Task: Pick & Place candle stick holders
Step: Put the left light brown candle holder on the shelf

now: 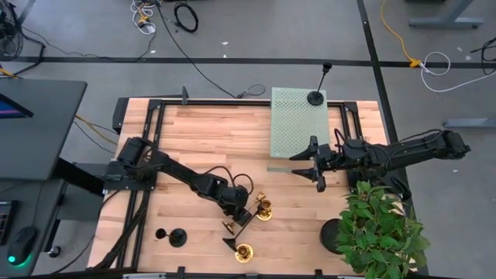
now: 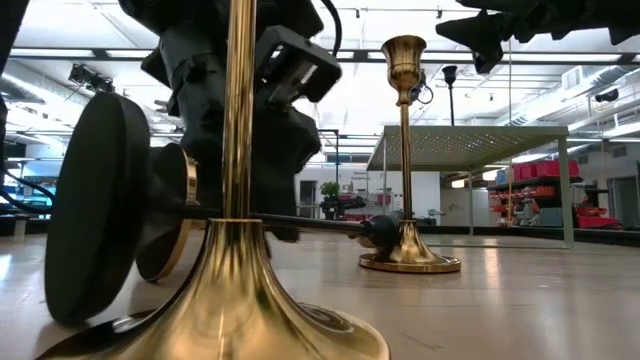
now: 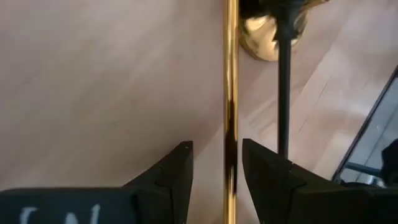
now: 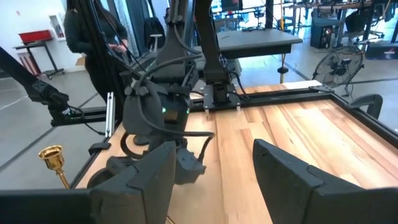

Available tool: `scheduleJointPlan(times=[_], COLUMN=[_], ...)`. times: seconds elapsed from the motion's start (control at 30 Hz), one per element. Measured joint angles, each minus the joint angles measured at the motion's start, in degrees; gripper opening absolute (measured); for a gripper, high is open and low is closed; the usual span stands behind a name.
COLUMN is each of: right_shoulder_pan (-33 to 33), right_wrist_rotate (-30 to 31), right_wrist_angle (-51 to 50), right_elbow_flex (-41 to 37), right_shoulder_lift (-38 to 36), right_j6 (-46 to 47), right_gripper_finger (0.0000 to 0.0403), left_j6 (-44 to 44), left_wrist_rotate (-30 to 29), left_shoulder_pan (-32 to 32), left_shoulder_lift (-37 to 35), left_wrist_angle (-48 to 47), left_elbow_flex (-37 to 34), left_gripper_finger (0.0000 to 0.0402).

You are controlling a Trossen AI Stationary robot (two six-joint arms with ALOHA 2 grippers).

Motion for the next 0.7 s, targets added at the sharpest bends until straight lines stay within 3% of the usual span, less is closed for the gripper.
scheduleJointPlan(times=[0.17, 0.43, 0.7], right_shoulder_pan=[0.2, 0.2, 0.2], right_wrist_rotate=[0.4, 0.4, 0.5], right_wrist_angle=[0.2, -0.2, -0.5], right_elbow_flex=[0.0, 0.0, 0.0], right_shoulder_lift=[0.0, 0.1, 0.1], right_j6=[-0.2, -0.2, -0.2], right_gripper_finger=[0.0212, 0.0212, 0.0212], left_j6=[0.4, 2.9, 5.0], left_wrist_rotate=[0.9, 1.6, 1.2], left_shoulder_pan=[0.4, 0.7, 1.0], left_shoulder_lift=[0.6, 0.7, 0.7], left_wrist_angle=[0.5, -0.7, -0.5], left_elbow_flex=[0.1, 0.0, 0.0], left_gripper_finger=[0.0122, 0.0015, 0.001])
